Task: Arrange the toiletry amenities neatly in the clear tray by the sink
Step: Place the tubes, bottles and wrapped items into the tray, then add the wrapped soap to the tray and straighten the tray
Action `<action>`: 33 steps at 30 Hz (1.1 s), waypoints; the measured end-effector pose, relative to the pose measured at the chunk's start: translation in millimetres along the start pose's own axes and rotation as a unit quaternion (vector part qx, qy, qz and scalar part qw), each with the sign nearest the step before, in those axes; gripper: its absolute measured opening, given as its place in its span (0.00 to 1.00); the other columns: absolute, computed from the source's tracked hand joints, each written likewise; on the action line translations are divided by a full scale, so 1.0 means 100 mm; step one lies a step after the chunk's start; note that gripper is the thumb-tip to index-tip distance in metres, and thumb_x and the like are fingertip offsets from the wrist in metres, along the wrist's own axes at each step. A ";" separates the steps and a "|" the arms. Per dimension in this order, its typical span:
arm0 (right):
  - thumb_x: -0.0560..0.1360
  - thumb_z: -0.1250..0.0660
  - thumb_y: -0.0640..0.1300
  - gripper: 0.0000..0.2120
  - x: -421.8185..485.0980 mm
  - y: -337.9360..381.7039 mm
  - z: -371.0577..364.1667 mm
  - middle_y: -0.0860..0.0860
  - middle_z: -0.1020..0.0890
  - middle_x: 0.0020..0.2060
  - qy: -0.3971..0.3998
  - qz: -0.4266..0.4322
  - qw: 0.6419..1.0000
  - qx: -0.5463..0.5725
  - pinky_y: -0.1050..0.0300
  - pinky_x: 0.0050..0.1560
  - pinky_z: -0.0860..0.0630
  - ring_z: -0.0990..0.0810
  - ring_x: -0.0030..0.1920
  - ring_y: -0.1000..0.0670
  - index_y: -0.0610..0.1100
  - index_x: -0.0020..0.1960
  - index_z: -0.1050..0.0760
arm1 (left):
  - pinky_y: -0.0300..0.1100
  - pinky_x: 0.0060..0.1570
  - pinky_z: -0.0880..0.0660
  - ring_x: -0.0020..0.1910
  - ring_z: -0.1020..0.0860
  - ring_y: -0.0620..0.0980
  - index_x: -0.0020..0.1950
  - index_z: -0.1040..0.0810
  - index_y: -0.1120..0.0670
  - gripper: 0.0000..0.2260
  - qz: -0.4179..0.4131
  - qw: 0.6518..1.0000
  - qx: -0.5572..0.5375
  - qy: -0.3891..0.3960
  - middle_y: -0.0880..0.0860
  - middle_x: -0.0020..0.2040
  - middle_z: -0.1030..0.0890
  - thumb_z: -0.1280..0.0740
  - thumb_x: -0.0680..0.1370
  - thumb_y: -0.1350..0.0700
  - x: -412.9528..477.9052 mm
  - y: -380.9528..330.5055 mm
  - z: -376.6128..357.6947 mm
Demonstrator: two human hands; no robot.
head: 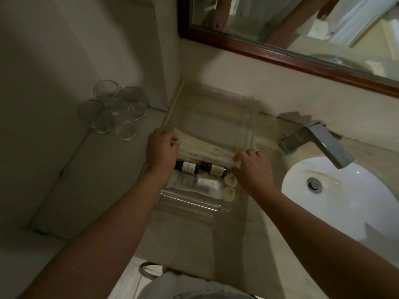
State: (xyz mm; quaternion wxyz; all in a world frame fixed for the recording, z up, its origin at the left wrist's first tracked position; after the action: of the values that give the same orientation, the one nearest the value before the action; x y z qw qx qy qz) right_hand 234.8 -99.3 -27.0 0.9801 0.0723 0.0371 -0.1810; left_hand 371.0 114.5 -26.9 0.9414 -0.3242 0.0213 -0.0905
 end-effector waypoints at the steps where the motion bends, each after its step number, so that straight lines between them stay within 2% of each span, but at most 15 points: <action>1: 0.73 0.33 0.55 0.13 -0.01 0.01 0.01 0.52 0.20 0.51 -0.005 -0.003 1.000 -0.001 0.52 0.51 0.28 0.25 0.52 0.47 0.53 0.56 0.25 | 0.47 0.48 0.27 0.50 0.26 0.56 0.44 0.19 0.58 0.04 -0.019 1.000 0.015 0.002 0.58 0.50 0.23 0.31 0.72 0.59 -0.02 -0.01 -0.01; 5: 0.74 0.34 0.55 0.12 -0.05 0.03 0.01 0.53 0.20 0.51 -0.017 -0.009 1.000 -0.008 0.51 0.52 0.30 0.27 0.53 0.48 0.53 0.56 0.24 | 0.46 0.48 0.26 0.49 0.24 0.55 0.48 0.17 0.57 0.07 -0.116 0.992 0.022 0.045 0.56 0.49 0.20 0.34 0.74 0.61 -0.18 -0.07 -0.05; 8: 0.74 0.34 0.55 0.13 -0.09 0.05 0.03 0.52 0.20 0.52 -0.011 -0.011 1.000 -0.013 0.51 0.53 0.30 0.27 0.55 0.47 0.53 0.57 0.25 | 0.44 0.51 0.28 0.51 0.24 0.54 0.51 0.17 0.57 0.09 -0.145 0.987 0.014 0.069 0.55 0.50 0.19 0.35 0.74 0.62 -0.31 -0.10 -0.07; 15: 0.75 0.35 0.50 0.12 -0.47 -0.06 0.16 0.50 0.20 0.53 -0.034 -0.029 0.998 0.036 0.51 0.54 0.29 0.26 0.55 0.46 0.50 0.58 0.24 | 0.47 0.53 0.25 0.52 0.24 0.56 0.53 0.19 0.56 0.13 -0.081 0.996 -0.032 0.014 0.56 0.53 0.19 0.37 0.71 0.64 -0.45 -0.21 0.15; 20: 0.76 0.34 0.51 0.15 -0.91 -0.32 0.21 0.49 0.20 0.57 -0.023 -0.050 0.996 0.075 0.51 0.57 0.28 0.26 0.59 0.45 0.49 0.61 0.25 | 0.49 0.54 0.26 0.54 0.24 0.56 0.53 0.20 0.57 0.13 -0.090 0.995 -0.038 0.013 0.56 0.53 0.20 0.38 0.72 0.64 -0.73 -0.44 0.21; 23: 0.74 0.34 0.51 0.17 -1.27 -0.58 0.25 0.48 0.20 0.56 -0.019 -0.066 0.995 0.068 0.51 0.55 0.28 0.26 0.57 0.43 0.49 0.62 0.26 | 0.47 0.53 0.26 0.53 0.24 0.55 0.53 0.20 0.57 0.12 -0.096 0.995 -0.036 0.023 0.56 0.53 0.20 0.38 0.73 0.63 -1.03 -0.68 0.12; 26: 0.73 0.34 0.52 0.18 -1.74 -0.98 0.30 0.47 0.20 0.55 -0.021 -0.096 0.993 0.067 0.50 0.53 0.27 0.26 0.56 0.44 0.49 0.62 0.27 | 0.49 0.53 0.25 0.52 0.23 0.57 0.52 0.20 0.57 0.11 -0.130 0.990 -0.037 0.041 0.57 0.51 0.19 0.37 0.73 0.62 -1.45 -1.07 -0.10; 29: 0.74 0.35 0.52 0.19 -2.37 -1.49 0.35 0.48 0.20 0.55 -0.028 -0.148 0.985 0.087 0.50 0.55 0.27 0.26 0.58 0.45 0.49 0.63 0.27 | 0.48 0.54 0.26 0.53 0.22 0.58 0.53 0.20 0.56 0.12 -0.180 0.978 -0.053 0.092 0.57 0.52 0.19 0.38 0.72 0.63 -2.04 -1.56 -0.45; 33: 0.73 0.34 0.51 0.19 -3.27 -2.22 0.38 0.47 0.20 0.56 -0.049 -0.210 0.972 0.090 0.50 0.57 0.28 0.26 0.59 0.44 0.49 0.62 0.27 | 0.44 0.56 0.27 0.54 0.22 0.53 0.55 0.20 0.54 0.12 -0.243 0.953 -0.079 0.161 0.54 0.54 0.19 0.37 0.74 0.63 -2.94 -2.22 -0.97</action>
State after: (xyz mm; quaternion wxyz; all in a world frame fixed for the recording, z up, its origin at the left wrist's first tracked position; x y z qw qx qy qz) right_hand -147.8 -196.6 14.3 0.9104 0.1418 -0.0131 -0.3885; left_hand 37.2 -62.0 27.5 0.8464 -0.3746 0.1001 -0.3652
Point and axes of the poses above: each hand's wrist, its own x-axis towards the middle knuckle, its own z-axis out of the back of the hand, y = z × x, the point moved 2 cm from there along x, towards the middle knuckle
